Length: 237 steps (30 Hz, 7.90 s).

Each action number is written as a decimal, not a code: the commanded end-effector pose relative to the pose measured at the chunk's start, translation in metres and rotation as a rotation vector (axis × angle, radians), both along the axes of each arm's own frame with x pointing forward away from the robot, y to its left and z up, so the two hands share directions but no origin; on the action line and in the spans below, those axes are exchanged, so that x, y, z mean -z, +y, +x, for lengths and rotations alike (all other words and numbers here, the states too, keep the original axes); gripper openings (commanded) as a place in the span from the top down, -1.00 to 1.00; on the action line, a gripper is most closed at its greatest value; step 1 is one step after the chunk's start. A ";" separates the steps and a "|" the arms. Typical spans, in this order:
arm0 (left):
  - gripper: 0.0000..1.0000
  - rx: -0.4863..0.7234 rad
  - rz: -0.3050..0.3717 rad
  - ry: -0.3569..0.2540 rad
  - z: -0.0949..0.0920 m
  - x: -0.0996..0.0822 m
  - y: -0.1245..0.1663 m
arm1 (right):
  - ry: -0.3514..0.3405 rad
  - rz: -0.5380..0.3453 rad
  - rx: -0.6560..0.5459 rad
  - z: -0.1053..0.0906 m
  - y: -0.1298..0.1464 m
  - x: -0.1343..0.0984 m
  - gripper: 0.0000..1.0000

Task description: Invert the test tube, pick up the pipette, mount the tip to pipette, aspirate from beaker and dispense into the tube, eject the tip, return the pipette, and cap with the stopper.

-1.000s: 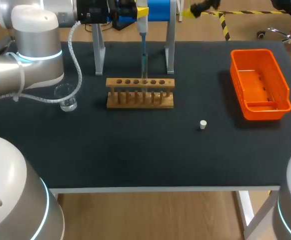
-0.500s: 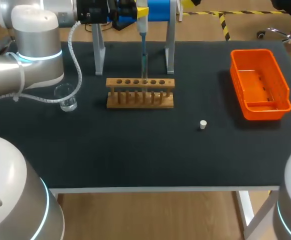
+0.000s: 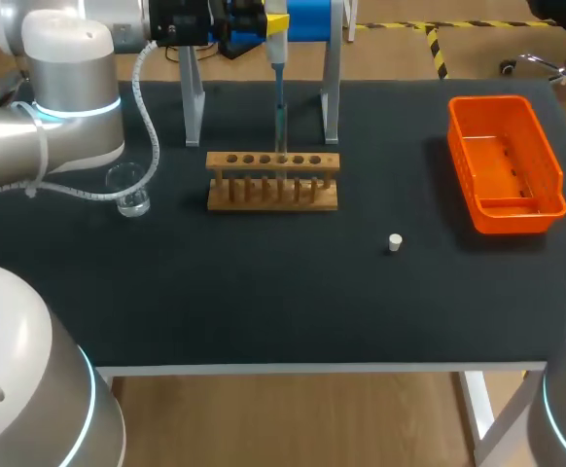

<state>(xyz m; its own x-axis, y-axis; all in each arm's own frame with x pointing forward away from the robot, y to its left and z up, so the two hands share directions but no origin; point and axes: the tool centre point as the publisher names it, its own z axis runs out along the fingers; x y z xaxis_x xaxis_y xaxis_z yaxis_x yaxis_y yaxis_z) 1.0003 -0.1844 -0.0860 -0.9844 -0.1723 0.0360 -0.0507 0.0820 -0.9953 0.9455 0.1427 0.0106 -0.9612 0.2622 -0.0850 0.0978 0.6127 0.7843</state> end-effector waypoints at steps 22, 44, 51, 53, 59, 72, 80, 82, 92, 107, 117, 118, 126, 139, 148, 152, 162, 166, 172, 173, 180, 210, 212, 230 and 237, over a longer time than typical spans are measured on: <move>1.00 0.001 0.003 0.001 0.000 -0.001 0.000 | 0.018 0.141 -0.048 0.054 0.077 -0.003 1.00; 1.00 0.001 0.003 0.001 0.000 -0.001 0.000 | 0.048 0.126 -0.061 0.065 0.095 0.014 1.00; 1.00 0.001 0.003 0.001 0.000 -0.001 0.000 | 0.052 0.125 -0.059 0.067 0.096 0.015 1.00; 1.00 0.001 0.003 0.001 0.000 -0.001 0.000 | 0.059 0.124 -0.057 0.068 0.096 0.017 1.00; 1.00 0.001 0.003 0.001 0.000 -0.001 0.000 | 0.068 0.125 -0.057 0.069 0.096 0.020 1.00; 1.00 0.001 0.003 0.001 0.000 -0.001 0.000 | 0.074 0.110 -0.066 0.066 0.097 0.027 1.00; 1.00 0.001 0.003 0.001 0.000 -0.001 0.000 | 0.082 0.102 -0.070 0.063 0.098 0.033 1.00; 1.00 0.001 0.003 0.001 0.000 -0.001 0.000 | 0.084 0.102 -0.070 0.063 0.098 0.034 1.00; 1.00 0.001 0.003 0.001 0.000 -0.001 0.000 | 0.093 0.099 -0.070 0.061 0.098 0.039 1.00; 1.00 0.001 0.003 0.001 0.000 -0.001 0.000 | 0.107 0.102 -0.069 0.059 0.097 0.047 1.00; 1.00 0.001 0.003 0.001 0.000 -0.001 0.000 | 0.118 0.098 -0.066 0.058 0.098 0.051 1.00; 1.00 0.001 0.003 0.001 0.000 -0.001 0.000 | 0.118 0.099 -0.066 0.058 0.097 0.051 1.00; 1.00 0.001 0.003 0.001 0.000 -0.001 0.000 | 0.082 0.122 -0.074 0.058 0.095 0.029 1.00; 1.00 0.001 0.003 0.001 0.000 -0.001 0.000 | -0.001 0.122 -0.094 0.049 0.067 -0.006 1.00; 1.00 0.001 0.003 0.001 0.000 -0.001 0.000 | 0.005 0.032 -0.086 0.031 0.027 0.028 1.00; 1.00 0.001 0.003 0.001 0.000 -0.001 0.000 | 0.031 -0.023 -0.079 0.025 0.018 0.061 1.00; 1.00 0.001 0.003 0.001 0.000 -0.001 0.000 | 0.114 -0.129 -0.019 0.013 0.000 0.129 -1.00; 1.00 0.001 0.003 0.001 0.000 -0.001 0.000 | 0.130 -0.131 -0.004 0.008 -0.008 0.146 -1.00; 1.00 0.001 0.003 0.001 0.000 -0.001 0.000 | 0.123 -0.075 0.035 0.003 -0.021 0.159 -1.00; 1.00 0.001 0.003 0.001 0.000 -0.001 0.000 | 0.119 -0.075 0.035 0.001 -0.022 0.160 -1.00; 1.00 0.001 0.003 0.001 0.000 -0.001 0.000 | 0.118 -0.085 0.028 -0.001 -0.022 0.162 -1.00; 1.00 0.001 0.003 0.001 0.000 -0.001 0.000 | -0.003 0.043 -0.062 0.005 -0.002 0.249 -1.00; 1.00 0.001 0.003 0.001 0.000 -0.001 0.000 | -0.018 0.063 -0.096 0.007 0.003 0.251 -1.00; 1.00 0.001 0.003 0.001 0.000 -0.001 0.000 | 0.029 0.037 -0.071 0.011 0.007 0.256 -1.00; 1.00 0.001 0.003 0.001 0.000 -0.001 0.000 | 0.000 0.067 -0.098 0.017 0.011 0.261 -1.00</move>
<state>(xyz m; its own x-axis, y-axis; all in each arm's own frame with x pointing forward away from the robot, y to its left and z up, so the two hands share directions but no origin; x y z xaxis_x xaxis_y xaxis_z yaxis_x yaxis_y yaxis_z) 1.0004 -0.1851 -0.0861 -0.9841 -0.1739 0.0361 -0.0510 0.0820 -0.9953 0.9575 0.1517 -0.2423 -0.9806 0.1834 -0.0686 0.0528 0.5852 0.8091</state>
